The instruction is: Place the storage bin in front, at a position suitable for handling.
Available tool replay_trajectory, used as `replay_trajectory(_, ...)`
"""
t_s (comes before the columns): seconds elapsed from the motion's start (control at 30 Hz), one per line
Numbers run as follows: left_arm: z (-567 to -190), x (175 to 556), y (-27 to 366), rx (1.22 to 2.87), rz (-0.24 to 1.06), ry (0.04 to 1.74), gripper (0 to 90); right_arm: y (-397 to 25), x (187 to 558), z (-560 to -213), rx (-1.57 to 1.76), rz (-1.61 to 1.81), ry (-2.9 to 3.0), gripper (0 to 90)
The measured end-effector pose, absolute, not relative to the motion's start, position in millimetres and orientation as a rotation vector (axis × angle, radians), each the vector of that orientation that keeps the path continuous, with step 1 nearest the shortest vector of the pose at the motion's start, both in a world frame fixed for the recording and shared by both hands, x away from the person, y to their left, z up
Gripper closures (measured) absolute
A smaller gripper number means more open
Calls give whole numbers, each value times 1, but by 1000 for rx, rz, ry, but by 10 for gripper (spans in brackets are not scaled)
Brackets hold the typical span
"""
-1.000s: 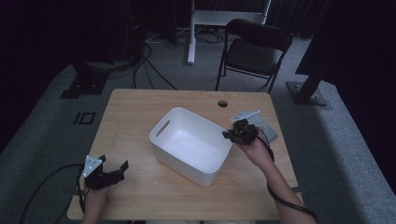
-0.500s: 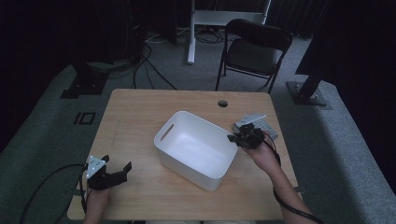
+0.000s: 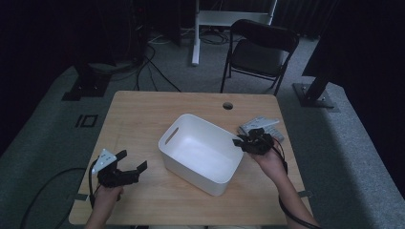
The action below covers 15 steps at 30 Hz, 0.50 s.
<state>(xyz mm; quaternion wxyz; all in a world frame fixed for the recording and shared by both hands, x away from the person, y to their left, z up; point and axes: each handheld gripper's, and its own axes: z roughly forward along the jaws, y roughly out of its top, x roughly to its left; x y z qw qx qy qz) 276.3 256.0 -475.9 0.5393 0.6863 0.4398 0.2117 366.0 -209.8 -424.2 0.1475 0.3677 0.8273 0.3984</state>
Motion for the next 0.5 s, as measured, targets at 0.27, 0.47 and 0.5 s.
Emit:
replay_trajectory(0.27,-442,303,240,1706,450,977,0,-222,340,-414,1174,1286,2240,537)
replay_trajectory(0.47,-427,323,222,1762,449,922,0,-226,335,-419,1202,1275,2193,534)
replay_trajectory(0.5,-426,326,219,1776,449,917,0,-227,335,-419,1212,1284,2188,537)
